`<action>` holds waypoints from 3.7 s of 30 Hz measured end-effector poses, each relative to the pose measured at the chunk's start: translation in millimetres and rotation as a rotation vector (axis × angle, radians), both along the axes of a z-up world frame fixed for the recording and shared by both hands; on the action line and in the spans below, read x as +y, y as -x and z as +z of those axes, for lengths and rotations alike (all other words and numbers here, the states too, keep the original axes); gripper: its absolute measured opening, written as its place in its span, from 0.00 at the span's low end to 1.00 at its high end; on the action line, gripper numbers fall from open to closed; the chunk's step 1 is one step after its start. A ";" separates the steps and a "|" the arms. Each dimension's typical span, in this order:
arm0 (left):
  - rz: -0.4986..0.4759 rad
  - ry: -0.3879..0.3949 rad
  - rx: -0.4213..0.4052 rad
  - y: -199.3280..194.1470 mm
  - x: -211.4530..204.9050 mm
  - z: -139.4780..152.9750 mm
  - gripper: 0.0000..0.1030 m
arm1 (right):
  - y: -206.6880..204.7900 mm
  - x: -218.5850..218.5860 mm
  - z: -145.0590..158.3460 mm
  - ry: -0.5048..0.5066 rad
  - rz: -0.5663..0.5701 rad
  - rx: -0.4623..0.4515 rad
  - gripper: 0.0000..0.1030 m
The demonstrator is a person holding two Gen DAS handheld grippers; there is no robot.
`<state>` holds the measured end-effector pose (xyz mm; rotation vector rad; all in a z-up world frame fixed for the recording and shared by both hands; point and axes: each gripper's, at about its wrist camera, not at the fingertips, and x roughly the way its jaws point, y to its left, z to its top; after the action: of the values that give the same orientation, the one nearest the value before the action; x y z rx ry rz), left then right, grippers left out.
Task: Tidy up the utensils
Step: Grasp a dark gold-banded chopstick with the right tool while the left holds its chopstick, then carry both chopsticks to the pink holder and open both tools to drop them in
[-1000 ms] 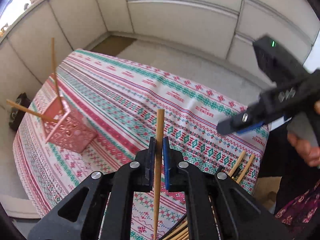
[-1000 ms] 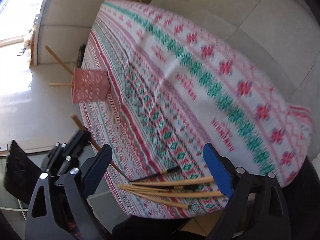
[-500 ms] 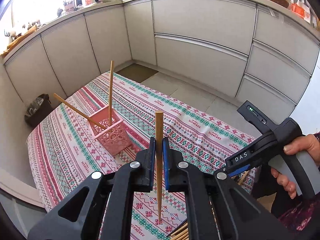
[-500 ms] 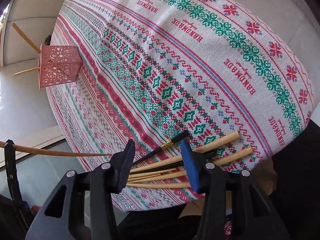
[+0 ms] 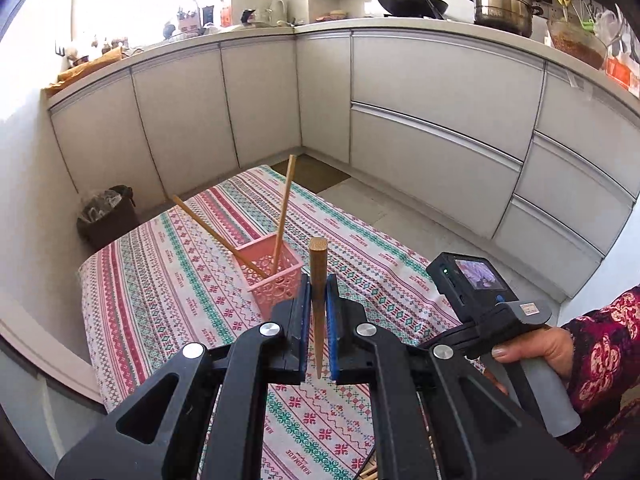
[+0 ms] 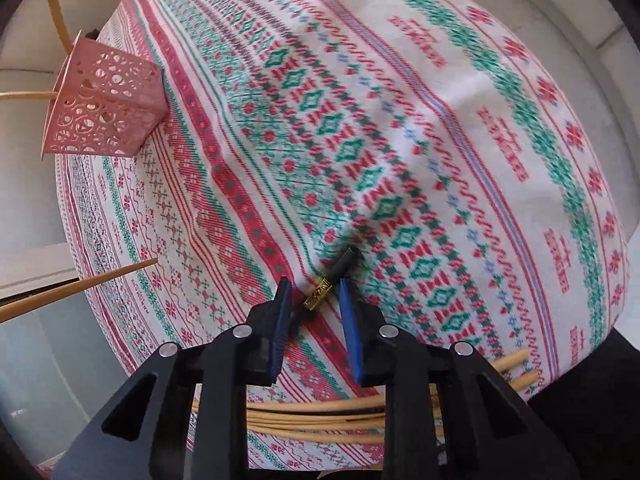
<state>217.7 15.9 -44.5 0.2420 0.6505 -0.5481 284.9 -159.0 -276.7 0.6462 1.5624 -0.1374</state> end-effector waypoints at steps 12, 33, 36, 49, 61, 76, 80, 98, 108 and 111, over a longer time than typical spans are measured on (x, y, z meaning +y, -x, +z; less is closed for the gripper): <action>0.068 0.052 -0.022 0.1 22.8 10.8 0.06 | -7.1 62.6 10.7 0.217 0.163 -0.161 0.16; 0.114 0.156 -0.054 2.5 27.1 17.6 0.06 | 38.5 7.3 142.3 0.062 0.131 -0.890 0.07; 0.121 0.162 -0.056 2.1 22.4 17.3 0.06 | 42.5 3.5 157.8 0.087 0.133 -0.953 0.07; 0.222 0.282 -0.130 -4.2 25.2 42.8 0.06 | 46.7 -32.6 221.0 0.069 0.067 -1.095 0.07; 0.320 0.275 -0.221 -52.4 7.5 76.4 0.06 | -3.4 -27.4 273.5 0.059 0.091 -1.230 0.07; 0.371 0.302 -0.163 -115.0 13.9 23.3 0.16 | -73.5 6.4 228.1 0.084 0.182 -1.212 0.07; 0.396 0.331 -0.192 -110.7 21.8 31.4 0.25 | -81.0 13.4 213.8 0.105 0.195 -1.184 0.07; 0.585 0.281 -0.284 -78.6 37.7 57.5 0.44 | -75.5 27.8 208.1 0.178 0.191 -1.115 0.54; 0.573 0.249 -0.272 -42.1 24.9 61.1 0.57 | -35.5 -0.6 224.9 0.212 0.125 -1.094 0.56; 0.563 0.243 -0.255 -28.4 21.2 53.9 0.66 | -19.7 -4.0 229.3 0.219 0.125 -1.094 0.63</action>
<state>246.2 37.1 9.3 -0.1026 0.3727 -0.0475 304.6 -163.0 -47.4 0.3331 0.5130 0.1309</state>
